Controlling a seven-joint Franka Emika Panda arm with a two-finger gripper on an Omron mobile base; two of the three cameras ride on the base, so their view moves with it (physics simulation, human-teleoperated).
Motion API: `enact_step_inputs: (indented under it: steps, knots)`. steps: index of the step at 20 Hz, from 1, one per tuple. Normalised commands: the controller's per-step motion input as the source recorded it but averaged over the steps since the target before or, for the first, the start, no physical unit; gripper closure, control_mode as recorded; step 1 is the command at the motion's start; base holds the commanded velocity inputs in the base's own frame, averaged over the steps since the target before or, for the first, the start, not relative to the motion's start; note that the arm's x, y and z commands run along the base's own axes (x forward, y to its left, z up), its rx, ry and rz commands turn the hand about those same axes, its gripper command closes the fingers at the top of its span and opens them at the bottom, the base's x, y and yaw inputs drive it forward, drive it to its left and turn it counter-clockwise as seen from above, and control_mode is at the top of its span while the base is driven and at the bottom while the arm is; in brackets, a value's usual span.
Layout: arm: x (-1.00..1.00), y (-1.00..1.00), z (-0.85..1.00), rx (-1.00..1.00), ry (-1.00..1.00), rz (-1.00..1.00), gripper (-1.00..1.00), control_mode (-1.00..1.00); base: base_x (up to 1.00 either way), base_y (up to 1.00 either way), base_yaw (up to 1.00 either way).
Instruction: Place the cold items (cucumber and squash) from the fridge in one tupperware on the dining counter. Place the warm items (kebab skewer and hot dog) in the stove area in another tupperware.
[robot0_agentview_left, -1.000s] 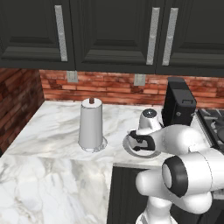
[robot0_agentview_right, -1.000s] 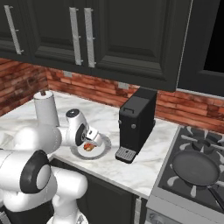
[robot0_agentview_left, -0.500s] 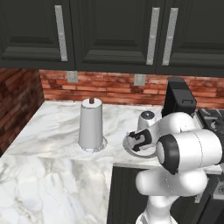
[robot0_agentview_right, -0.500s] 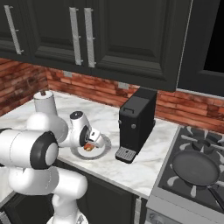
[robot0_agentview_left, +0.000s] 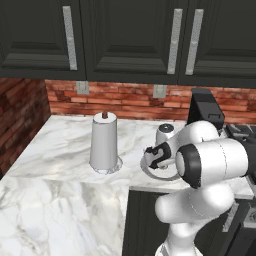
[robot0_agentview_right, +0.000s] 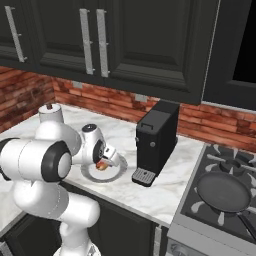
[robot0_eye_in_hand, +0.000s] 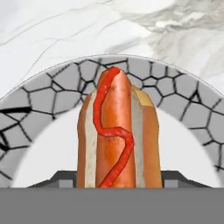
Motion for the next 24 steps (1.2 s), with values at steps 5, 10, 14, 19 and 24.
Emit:
enact_step_inputs:
  steps: [5,10,14,19,24]
  knots:
    - [-0.66,0.0,0.18,0.02,-0.36,0.0,1.0,-1.0,0.0,0.0,0.0]
    - [-0.76,0.0,0.71,0.0,-0.27,0.0,1.0,-1.0,0.0,0.0,0.0]
    - [-0.53,0.02,1.0,0.04,0.0,0.0,1.0,-1.0,0.0,0.0,0.0]
    - [-0.7,0.08,0.77,0.01,0.0,0.0,1.0,-1.0,0.0,0.0,0.0]
    - [-0.73,0.11,0.71,0.0,0.0,0.0,1.0,-1.0,0.0,0.0,0.0]
